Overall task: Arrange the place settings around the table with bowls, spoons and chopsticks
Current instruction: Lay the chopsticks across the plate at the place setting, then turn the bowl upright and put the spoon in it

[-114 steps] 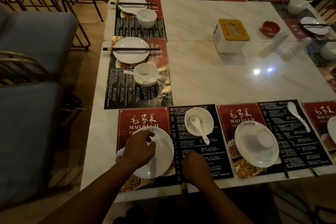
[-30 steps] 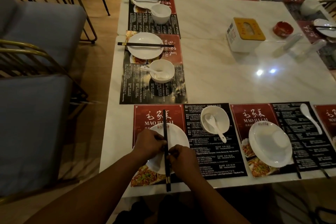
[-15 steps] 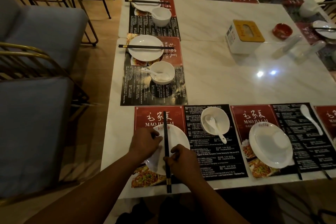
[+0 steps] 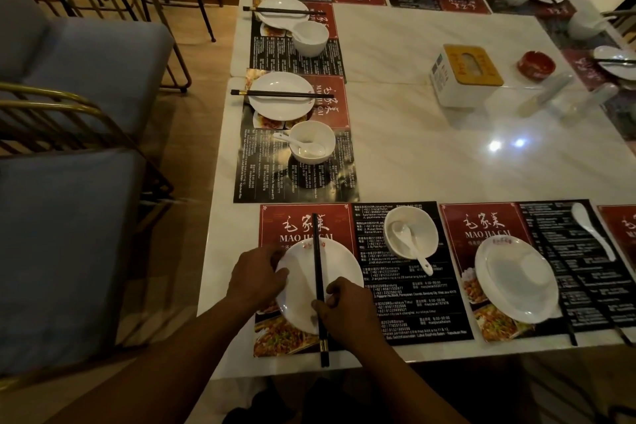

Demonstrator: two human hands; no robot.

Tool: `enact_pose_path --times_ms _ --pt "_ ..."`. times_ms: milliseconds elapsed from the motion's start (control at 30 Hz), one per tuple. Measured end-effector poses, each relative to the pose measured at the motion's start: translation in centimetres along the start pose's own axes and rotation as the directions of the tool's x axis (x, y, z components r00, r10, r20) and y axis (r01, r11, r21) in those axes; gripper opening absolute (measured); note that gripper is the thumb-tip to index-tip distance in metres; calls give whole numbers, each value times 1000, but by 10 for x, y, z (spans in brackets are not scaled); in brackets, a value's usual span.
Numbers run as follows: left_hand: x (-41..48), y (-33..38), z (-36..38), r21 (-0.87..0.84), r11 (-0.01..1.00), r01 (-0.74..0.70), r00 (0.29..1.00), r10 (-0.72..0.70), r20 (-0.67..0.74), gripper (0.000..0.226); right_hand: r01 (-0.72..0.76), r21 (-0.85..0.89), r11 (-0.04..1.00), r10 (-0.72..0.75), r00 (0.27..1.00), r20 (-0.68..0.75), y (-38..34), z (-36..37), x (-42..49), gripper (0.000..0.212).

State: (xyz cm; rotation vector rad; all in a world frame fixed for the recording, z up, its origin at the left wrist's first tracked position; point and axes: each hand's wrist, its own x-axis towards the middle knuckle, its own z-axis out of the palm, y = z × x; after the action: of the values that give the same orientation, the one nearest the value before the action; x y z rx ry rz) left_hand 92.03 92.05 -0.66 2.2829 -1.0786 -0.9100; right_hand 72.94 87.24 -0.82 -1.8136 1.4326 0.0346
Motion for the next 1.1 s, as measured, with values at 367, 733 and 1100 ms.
enact_pose_path --times_ms 367,733,1100 --pt "-6 -7 -3 -115 990 77 997 -73 37 41 -110 136 985 134 974 -180 35 -44 2 13" --pt "-6 -6 -2 -127 982 138 989 -130 67 36 -141 178 974 161 982 -102 36 -41 3 14" --pt "-1 -2 -2 -33 995 92 995 -93 -25 22 -210 117 971 229 954 -195 48 -65 -8 10"
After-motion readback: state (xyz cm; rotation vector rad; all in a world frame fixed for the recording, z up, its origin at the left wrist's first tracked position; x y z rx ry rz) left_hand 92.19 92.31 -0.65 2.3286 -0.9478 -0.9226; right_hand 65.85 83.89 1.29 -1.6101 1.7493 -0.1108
